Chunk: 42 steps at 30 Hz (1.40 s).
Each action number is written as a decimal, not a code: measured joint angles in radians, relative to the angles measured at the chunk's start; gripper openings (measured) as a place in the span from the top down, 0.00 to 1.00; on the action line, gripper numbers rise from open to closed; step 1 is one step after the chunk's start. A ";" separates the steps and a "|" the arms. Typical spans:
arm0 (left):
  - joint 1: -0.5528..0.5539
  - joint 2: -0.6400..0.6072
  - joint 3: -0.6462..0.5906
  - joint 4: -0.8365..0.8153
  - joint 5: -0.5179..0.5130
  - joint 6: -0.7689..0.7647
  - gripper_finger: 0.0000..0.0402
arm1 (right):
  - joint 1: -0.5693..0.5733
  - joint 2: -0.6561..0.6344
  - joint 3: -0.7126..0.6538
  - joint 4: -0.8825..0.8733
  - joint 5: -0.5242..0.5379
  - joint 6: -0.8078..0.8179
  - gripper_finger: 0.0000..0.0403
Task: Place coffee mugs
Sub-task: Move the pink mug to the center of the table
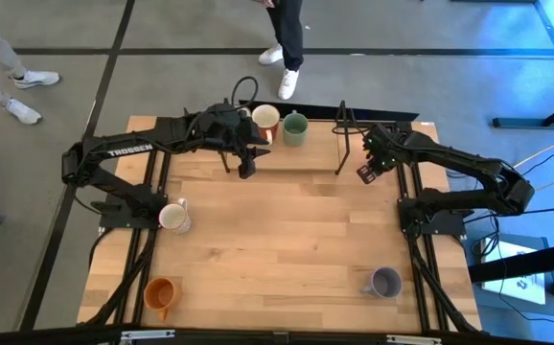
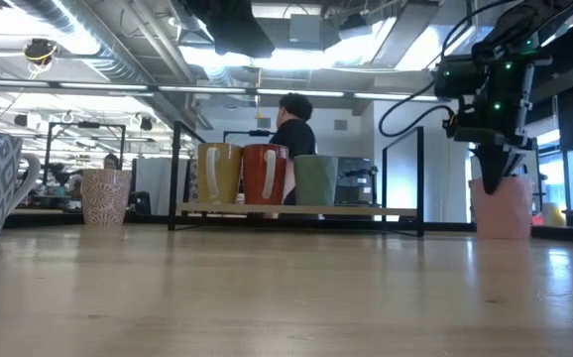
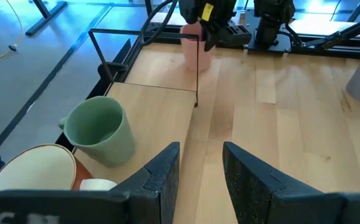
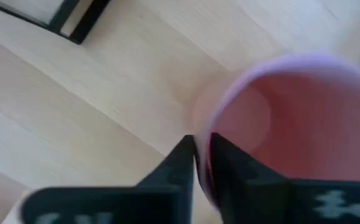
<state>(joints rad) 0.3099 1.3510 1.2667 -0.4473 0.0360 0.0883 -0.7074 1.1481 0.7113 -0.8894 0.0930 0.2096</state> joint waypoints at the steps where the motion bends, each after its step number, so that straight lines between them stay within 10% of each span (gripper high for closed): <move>1: 0.000 0.000 0.000 0.000 0.000 0.000 0.71 | 0.000 -0.001 0.001 -0.007 0.002 0.007 0.97; 11: 0.000 0.000 0.000 -0.002 0.000 0.000 0.71 | 0.040 -0.083 0.021 -0.092 -0.089 0.053 0.98; 22: -0.001 0.000 0.000 -0.003 -0.001 0.000 0.71 | 0.372 -0.150 0.022 -0.094 -0.135 0.222 0.99; 42: -0.046 0.003 0.000 -0.012 0.004 -0.010 0.71 | 0.761 0.031 0.023 0.294 -0.082 0.104 0.99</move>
<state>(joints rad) 0.2637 1.3544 1.2671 -0.4591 0.0396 0.0783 0.0536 1.1789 0.7341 -0.5951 0.0108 0.3141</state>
